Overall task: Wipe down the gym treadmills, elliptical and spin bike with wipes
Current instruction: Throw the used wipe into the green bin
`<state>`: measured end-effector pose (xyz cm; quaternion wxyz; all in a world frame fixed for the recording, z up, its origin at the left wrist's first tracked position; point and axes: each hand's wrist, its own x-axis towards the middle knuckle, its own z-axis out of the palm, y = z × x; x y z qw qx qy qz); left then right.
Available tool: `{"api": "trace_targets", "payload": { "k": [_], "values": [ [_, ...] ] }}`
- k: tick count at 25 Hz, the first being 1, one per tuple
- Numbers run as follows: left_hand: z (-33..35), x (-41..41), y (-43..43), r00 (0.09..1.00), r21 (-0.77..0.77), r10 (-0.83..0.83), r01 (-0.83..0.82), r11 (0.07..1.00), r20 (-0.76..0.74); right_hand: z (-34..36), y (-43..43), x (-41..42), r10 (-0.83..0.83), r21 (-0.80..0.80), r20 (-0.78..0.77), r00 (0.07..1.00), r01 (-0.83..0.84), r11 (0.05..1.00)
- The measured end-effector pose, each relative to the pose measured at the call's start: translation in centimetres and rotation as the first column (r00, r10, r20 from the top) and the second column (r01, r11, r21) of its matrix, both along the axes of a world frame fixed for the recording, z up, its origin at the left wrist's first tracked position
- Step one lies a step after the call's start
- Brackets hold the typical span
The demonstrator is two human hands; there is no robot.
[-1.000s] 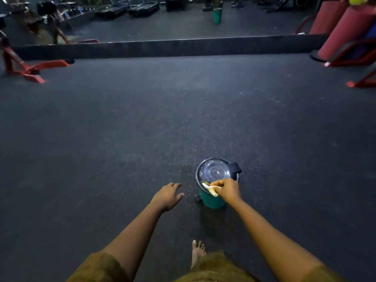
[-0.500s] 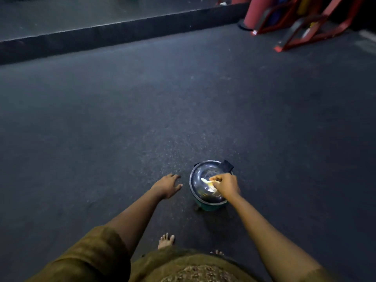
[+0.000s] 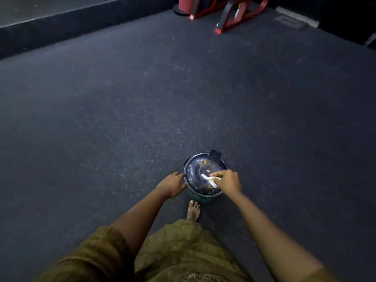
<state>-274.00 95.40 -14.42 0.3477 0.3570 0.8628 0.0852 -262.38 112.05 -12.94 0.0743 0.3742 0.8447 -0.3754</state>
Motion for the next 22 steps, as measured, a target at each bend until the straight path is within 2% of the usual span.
{"api": "trace_targets", "payload": {
  "k": [11, 22],
  "values": [
    [0.3, -4.0, -0.2, 1.000, 0.030, -0.005, 0.005, 1.000, -0.009, 1.0, 0.0, -4.7, -0.054, 0.007, 0.016, 0.998, 0.054, 0.999],
    [-1.0, -2.3, -1.8, 0.996, 0.045, 0.041, -0.045, 0.998, 0.079, 1.2, -0.6, -3.4, -0.035, 0.101, 0.078, 0.996, 0.027, 0.995]
  ]
}}
